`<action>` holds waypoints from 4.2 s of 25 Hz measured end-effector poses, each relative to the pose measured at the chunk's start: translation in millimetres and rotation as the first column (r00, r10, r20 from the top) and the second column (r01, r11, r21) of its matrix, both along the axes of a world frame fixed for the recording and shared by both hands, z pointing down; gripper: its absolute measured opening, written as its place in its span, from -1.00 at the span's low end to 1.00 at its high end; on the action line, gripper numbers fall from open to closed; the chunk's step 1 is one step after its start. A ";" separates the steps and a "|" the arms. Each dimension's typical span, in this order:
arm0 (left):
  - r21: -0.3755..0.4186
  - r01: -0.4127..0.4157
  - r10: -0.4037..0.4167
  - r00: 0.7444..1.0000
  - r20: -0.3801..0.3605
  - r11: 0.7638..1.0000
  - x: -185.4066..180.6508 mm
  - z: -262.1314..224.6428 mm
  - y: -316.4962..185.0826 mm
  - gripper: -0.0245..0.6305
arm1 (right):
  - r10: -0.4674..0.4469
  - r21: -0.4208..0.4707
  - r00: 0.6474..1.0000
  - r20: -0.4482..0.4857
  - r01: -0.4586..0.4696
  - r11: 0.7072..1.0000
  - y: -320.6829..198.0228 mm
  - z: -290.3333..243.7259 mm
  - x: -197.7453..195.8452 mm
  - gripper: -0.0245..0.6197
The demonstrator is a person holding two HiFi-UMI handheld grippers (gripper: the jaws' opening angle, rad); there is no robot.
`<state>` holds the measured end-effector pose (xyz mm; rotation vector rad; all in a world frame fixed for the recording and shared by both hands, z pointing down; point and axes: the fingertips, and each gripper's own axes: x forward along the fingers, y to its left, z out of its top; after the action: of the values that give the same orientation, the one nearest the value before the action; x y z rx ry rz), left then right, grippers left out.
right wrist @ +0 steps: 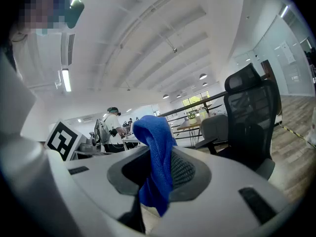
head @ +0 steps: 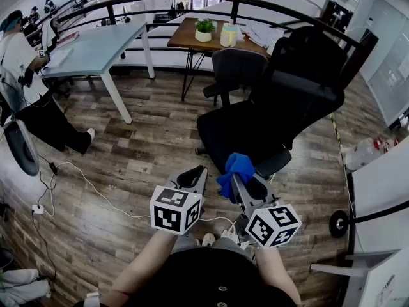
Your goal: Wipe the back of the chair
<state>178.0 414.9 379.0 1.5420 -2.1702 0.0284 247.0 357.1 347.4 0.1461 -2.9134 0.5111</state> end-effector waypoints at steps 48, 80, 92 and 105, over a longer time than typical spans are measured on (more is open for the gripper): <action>-0.070 -0.016 0.010 0.996 -0.092 0.997 -145.0 62.6 -98.8 -0.82 | 0.014 -0.068 0.995 -0.097 -0.020 0.997 -107.8 61.8 -129.4 -0.60; -0.065 -0.504 0.498 0.862 -0.093 0.861 -349.7 54.7 -282.2 -0.82 | 0.462 -0.005 0.885 -0.050 -0.463 0.886 -265.2 31.5 -324.6 -0.60; 0.001 -0.592 0.592 0.806 -0.009 0.806 -328.4 8.8 -385.3 -0.82 | 0.538 0.083 0.843 0.025 -0.538 0.839 -385.9 -17.5 -293.5 -0.60; 0.052 -0.646 0.642 0.763 0.080 0.761 -324.1 -34.7 -514.3 -0.82 | 0.601 0.149 0.783 0.158 -0.621 0.770 -539.2 -101.6 -283.5 -0.60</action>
<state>-146.1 -99.3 344.3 2.2906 -1.5774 0.2189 -36.5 -182.2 245.8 1.1651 -2.9566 0.3144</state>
